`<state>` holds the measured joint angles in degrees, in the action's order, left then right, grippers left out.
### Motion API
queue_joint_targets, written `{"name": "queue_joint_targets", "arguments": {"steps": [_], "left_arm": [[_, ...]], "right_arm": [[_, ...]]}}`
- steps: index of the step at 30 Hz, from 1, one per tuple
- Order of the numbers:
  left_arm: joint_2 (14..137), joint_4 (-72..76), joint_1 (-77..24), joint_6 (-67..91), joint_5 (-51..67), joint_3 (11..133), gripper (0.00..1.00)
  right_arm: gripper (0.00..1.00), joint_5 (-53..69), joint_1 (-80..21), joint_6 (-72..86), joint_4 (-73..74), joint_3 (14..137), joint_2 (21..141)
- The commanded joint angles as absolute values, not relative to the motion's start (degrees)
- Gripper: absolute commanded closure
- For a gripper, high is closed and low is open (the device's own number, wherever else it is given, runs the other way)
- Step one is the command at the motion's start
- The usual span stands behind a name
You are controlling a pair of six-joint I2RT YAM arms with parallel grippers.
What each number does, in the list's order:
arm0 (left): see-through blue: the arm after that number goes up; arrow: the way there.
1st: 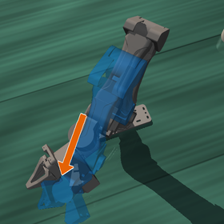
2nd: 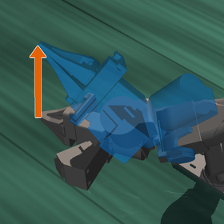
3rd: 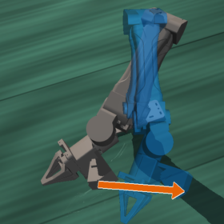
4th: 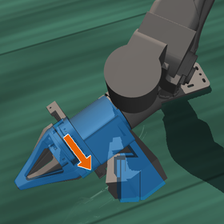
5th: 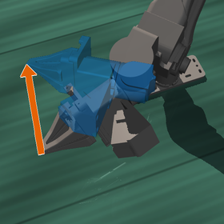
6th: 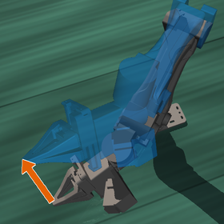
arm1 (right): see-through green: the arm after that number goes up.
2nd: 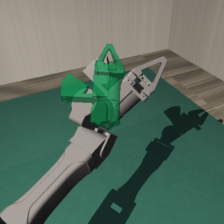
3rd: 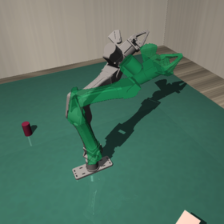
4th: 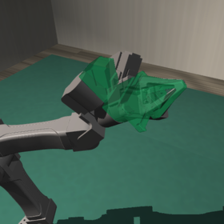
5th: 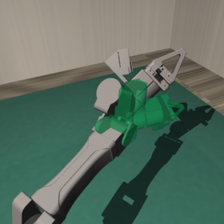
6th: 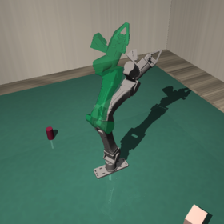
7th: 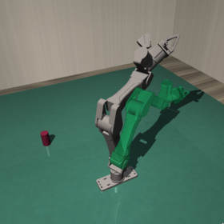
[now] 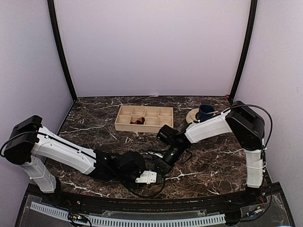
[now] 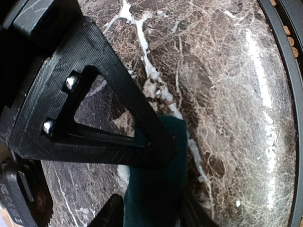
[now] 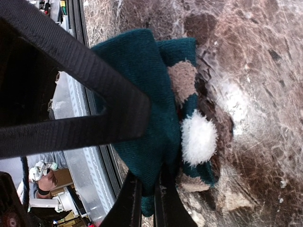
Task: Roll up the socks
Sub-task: Roll the sock at the center of the board.
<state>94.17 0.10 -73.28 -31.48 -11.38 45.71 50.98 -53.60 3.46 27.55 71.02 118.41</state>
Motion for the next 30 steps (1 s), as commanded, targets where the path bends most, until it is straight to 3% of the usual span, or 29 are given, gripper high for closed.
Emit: {"name": "queue_joint_targets", "arguments": {"steps": [1,17,25,30], "left_arm": [[95.3,0.1,-73.7,-32.6,-12.2,47.6,0.57],[98.9,-1.9,-74.1,-33.9,-15.3,49.3,0.65],[100.9,-5.4,-74.3,-33.0,-14.0,50.7,0.84],[101.5,-8.2,-74.3,-31.6,-9.7,51.2,0.92]], "right_arm": [[1.00,52.2,-53.5,2.8,30.1,72.1,120.2],[1.00,55.7,-52.9,3.2,31.0,73.4,121.6],[0.99,56.3,-52.7,4.2,30.7,73.4,121.5],[0.90,56.7,-52.4,5.9,28.4,71.9,120.6]]}}
